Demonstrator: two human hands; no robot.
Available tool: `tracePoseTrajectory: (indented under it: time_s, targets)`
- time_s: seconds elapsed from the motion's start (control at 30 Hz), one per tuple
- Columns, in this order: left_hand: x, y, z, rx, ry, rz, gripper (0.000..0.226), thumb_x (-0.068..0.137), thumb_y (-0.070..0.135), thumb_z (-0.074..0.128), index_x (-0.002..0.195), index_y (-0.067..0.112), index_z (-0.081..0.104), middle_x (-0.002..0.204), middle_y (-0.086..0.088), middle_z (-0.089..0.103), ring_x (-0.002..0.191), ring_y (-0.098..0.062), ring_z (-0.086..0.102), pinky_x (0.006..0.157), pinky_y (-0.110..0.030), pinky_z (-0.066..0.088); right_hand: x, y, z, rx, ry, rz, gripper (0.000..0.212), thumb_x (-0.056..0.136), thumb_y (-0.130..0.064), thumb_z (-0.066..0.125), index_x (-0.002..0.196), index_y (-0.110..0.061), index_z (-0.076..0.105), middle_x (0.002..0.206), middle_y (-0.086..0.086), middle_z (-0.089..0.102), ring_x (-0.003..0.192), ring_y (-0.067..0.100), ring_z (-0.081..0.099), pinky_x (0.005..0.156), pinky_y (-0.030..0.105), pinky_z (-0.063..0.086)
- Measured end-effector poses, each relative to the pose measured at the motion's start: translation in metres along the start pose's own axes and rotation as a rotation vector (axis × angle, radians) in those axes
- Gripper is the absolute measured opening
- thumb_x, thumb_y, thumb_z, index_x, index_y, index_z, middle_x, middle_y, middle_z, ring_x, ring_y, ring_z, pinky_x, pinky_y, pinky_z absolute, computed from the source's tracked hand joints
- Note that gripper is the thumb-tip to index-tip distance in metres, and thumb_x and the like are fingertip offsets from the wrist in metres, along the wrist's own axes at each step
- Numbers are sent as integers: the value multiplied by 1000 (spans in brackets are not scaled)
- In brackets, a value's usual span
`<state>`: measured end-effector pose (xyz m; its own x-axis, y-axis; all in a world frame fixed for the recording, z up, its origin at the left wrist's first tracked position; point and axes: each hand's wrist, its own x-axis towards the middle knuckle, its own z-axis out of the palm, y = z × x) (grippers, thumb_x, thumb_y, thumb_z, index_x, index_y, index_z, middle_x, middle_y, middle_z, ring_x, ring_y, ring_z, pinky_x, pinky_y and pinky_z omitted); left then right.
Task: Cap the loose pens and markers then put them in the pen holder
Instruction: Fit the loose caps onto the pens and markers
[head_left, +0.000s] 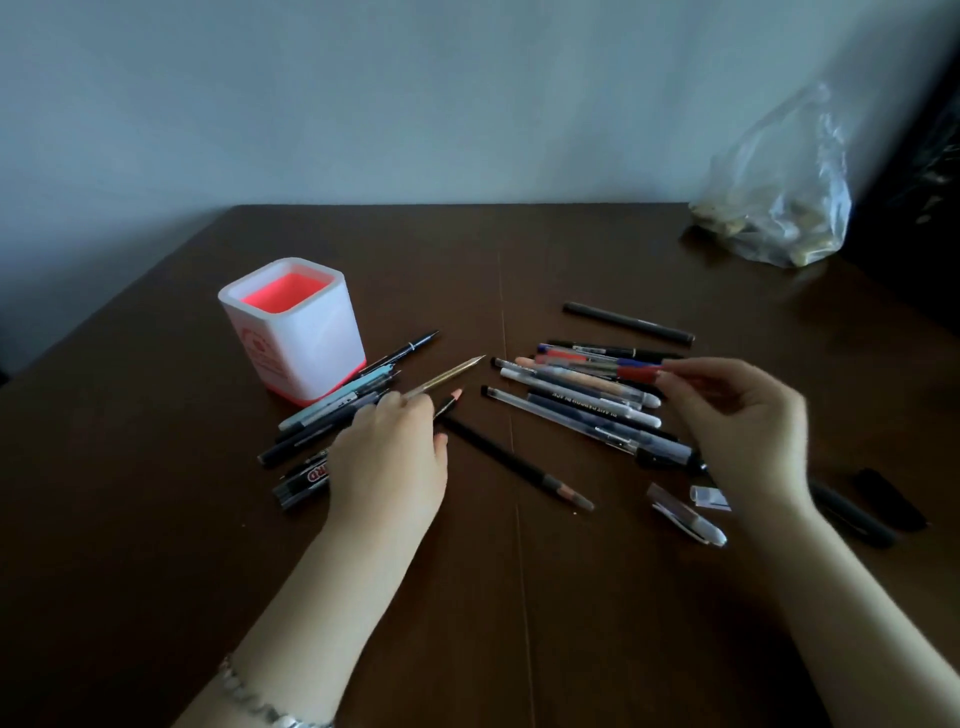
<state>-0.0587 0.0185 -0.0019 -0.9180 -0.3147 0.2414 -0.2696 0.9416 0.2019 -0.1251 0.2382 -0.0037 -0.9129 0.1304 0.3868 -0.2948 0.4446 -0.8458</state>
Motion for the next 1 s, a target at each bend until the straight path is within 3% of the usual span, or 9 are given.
tracePoseTrajectory:
  time_s: [0.13,0.27,0.37,0.47,0.53,0.6,0.73,0.87,1.0]
  targets:
    - [1,0,6,132,-68,-30,31,91,22,50,122,19,48,114,-5,56,103,-21,54,72,-32,50,-3,10,8,-317,-146,-83,17,79,-16,69,95,-21,69,89,-4,56,75,8,53,63,15,40]
    - [-2,6,5,155,-68,-50,22,93,18,47,113,10,50,107,-10,56,93,-21,56,67,-29,48,-4,7,2,-380,-167,-142,18,80,-16,68,98,-18,69,95,-5,63,97,14,53,78,25,42]
    - [-7,13,0,-13,-18,-64,21,94,18,42,111,7,49,111,-13,47,73,-14,49,61,-22,39,-1,-4,-16,-381,-155,-98,18,81,-13,66,98,-17,69,95,-2,65,89,12,56,71,19,42]
    - [-13,21,-3,-257,-1,-8,28,95,18,39,121,10,45,120,-8,41,74,-10,48,59,-17,36,7,-3,-45,-497,-196,45,15,83,-15,62,95,-22,69,87,-5,63,76,9,55,57,16,37]
    - [-18,27,-1,-406,-15,96,28,95,20,37,121,12,47,110,-1,45,74,-5,48,57,-13,36,12,3,-61,-665,-275,130,17,85,-20,60,100,-21,68,89,-4,61,75,10,53,54,17,36]
    - [-24,32,2,-473,-33,216,30,96,25,36,121,15,50,105,4,52,80,-3,50,62,-10,40,14,11,-68,-790,-375,202,20,85,-26,60,104,-22,65,92,-5,59,77,10,52,58,19,40]
    - [-26,34,6,-523,-58,313,32,95,29,40,124,22,50,114,10,57,92,6,43,68,0,34,16,26,-70,-824,-444,216,17,84,-34,59,99,-27,64,96,-5,61,83,11,54,70,26,48]
    - [-21,30,11,-543,-49,292,29,93,28,45,120,22,54,111,8,61,95,-2,54,76,-11,41,16,33,-67,-833,-428,207,25,85,-29,60,108,-23,62,107,-1,63,88,12,54,75,29,49]
    - [-19,26,15,-537,-24,277,28,93,27,46,118,21,56,110,6,63,95,-5,57,79,-17,46,19,34,-62,-833,-428,232,24,83,-29,63,106,-24,61,100,-4,60,87,12,55,74,30,51]
